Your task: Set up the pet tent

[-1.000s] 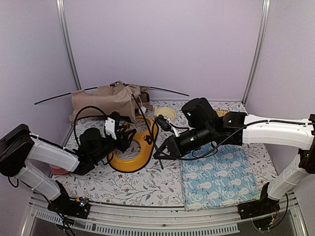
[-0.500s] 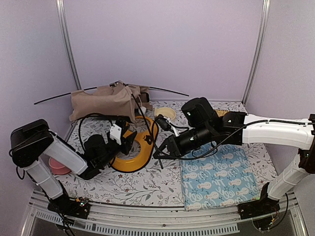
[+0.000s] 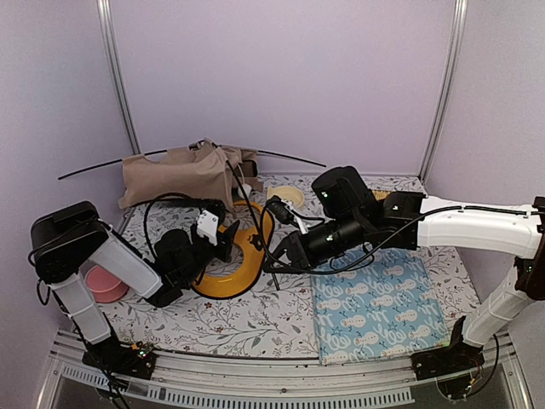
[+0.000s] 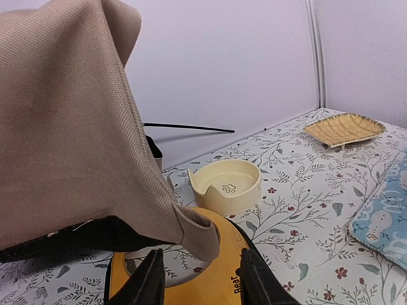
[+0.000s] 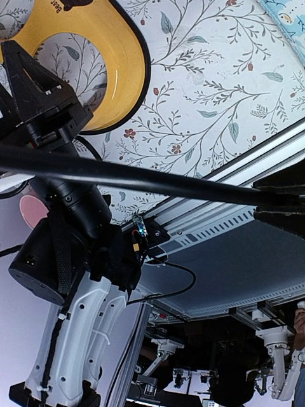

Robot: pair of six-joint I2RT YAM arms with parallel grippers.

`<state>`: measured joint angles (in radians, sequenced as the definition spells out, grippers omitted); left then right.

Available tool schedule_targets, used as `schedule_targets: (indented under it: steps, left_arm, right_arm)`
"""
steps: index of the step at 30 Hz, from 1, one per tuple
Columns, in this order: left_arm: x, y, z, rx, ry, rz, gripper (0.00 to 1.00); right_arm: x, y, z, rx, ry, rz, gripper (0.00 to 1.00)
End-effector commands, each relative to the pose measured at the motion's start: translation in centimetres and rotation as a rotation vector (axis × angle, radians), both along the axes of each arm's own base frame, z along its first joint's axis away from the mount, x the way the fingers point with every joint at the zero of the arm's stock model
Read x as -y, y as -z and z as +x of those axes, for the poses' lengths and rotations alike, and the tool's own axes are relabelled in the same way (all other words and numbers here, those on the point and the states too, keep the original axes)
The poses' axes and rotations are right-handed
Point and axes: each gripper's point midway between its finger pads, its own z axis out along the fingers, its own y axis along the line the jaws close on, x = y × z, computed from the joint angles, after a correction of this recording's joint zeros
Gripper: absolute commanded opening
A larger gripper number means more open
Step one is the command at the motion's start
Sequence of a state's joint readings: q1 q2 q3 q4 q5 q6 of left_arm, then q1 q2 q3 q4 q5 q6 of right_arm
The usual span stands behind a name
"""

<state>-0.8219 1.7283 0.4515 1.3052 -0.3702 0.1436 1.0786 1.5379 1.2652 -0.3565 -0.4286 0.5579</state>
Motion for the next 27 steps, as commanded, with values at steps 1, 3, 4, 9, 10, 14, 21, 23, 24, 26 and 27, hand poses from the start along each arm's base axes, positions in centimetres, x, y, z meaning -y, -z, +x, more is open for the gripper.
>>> schedule_targets:
  steps: [1,3,4,9,10,14,21,23,24,26,27]
  left_arm:
    - [0.5,-0.6,0.5,0.018,-0.012,-0.015,0.41]
    - [0.7,-0.3,0.7,0.011,-0.014,-0.012,0.39]
    - [0.8,-0.2,0.8,0.009,-0.015,-0.012,0.39]
    - [0.7,0.5,1.1,-0.012,-0.024,-0.011,0.36]
    - [0.6,0.7,1.2,-0.017,-0.031,-0.014,0.36]
    - [0.4,1.0,1.5,-0.028,-0.042,-0.02,0.36]
    - [0.3,1.0,2.1,-0.031,-0.062,-0.031,0.34]
    - [0.2,0.8,2.2,-0.028,-0.067,-0.036,0.33]
    - [0.2,0.8,2.2,-0.026,-0.068,-0.038,0.33]
    - [0.3,0.6,2.3,-0.023,-0.067,-0.042,0.31]
    - [0.2,0.6,2.4,-0.023,-0.069,-0.04,0.3]
  right_arm:
    - [-0.8,-2.5,1.7,0.067,0.03,0.075,0.0]
    - [-0.8,-2.6,1.7,0.065,0.03,0.076,0.0]
    - [-0.8,-2.5,1.7,0.065,0.03,0.075,0.0]
    - [-0.8,-2.6,1.6,0.064,0.029,0.079,0.0]
    - [-0.8,-2.6,1.6,0.065,0.029,0.08,0.0]
    - [-0.9,-2.7,1.6,0.064,0.029,0.083,0.0]
    - [-0.8,-2.7,1.6,0.062,0.027,0.084,0.0]
    - [-0.8,-2.7,1.6,0.061,0.027,0.086,0.0]
    - [-0.9,-2.7,1.5,0.06,0.026,0.086,0.0]
    - [-0.9,-2.7,1.5,0.056,0.022,0.088,0.0]
    - [-1.0,-2.6,1.5,0.053,0.02,0.088,0.0]
